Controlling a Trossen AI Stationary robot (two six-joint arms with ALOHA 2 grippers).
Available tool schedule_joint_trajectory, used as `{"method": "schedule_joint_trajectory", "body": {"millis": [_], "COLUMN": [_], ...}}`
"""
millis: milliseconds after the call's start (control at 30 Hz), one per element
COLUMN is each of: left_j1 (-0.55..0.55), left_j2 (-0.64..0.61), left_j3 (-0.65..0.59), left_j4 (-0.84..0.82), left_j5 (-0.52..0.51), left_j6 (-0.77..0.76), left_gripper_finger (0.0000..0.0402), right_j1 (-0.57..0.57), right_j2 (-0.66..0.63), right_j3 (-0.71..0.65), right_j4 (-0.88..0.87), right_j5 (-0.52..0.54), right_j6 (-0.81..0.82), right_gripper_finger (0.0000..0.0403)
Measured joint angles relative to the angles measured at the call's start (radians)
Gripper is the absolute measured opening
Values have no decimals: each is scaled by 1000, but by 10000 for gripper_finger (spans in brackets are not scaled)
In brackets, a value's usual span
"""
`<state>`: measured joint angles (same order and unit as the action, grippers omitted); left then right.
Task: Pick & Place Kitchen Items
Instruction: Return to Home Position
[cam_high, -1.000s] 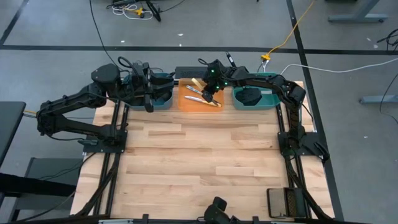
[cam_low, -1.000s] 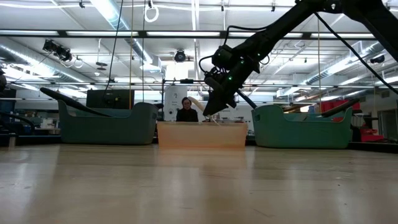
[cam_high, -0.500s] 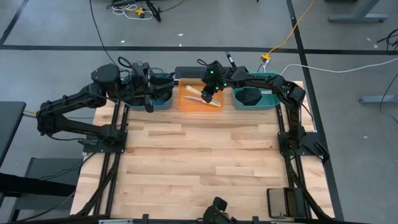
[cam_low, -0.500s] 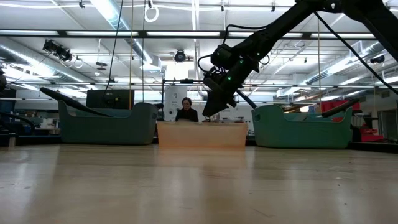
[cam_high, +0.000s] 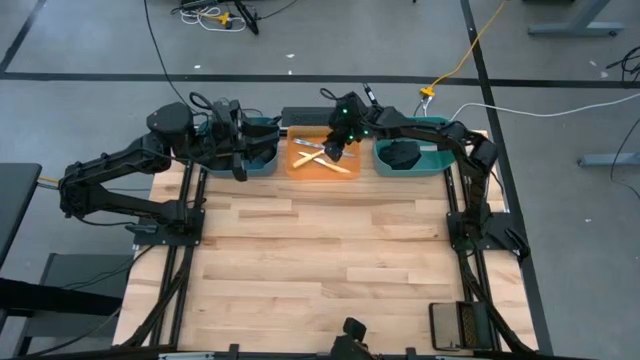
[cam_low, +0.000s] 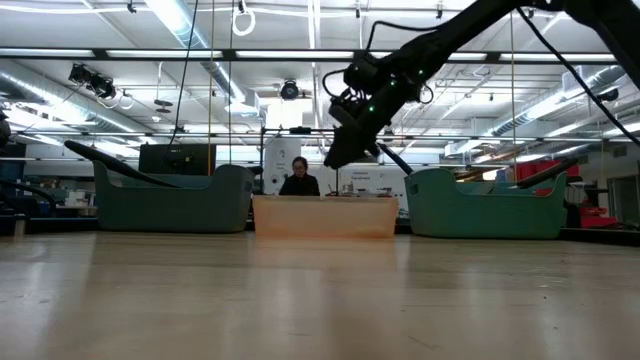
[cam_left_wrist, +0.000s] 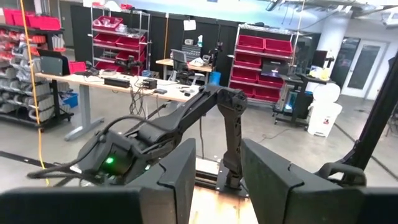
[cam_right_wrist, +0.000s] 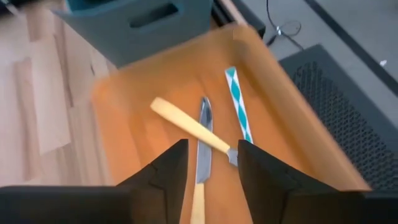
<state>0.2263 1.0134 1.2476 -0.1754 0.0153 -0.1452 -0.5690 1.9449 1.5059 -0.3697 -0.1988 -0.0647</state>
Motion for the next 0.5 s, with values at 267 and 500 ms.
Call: {"method": "schedule_joint_trajectory", "body": {"millis": [267, 500], "left_j1": [0, 0], "left_j2": [0, 0], "left_j3": [0, 0], "left_j4": [1, 1], "left_j5": [0, 0], "left_j6": [22, 21], "left_gripper_finger": [132, 132], "right_j1": [19, 57], "right_j2": [-98, -165], "right_j3": [0, 0], "right_j4": [1, 23], "right_j5": [0, 0], "right_j6": [0, -23], "right_gripper_finger": [111, 66]}}
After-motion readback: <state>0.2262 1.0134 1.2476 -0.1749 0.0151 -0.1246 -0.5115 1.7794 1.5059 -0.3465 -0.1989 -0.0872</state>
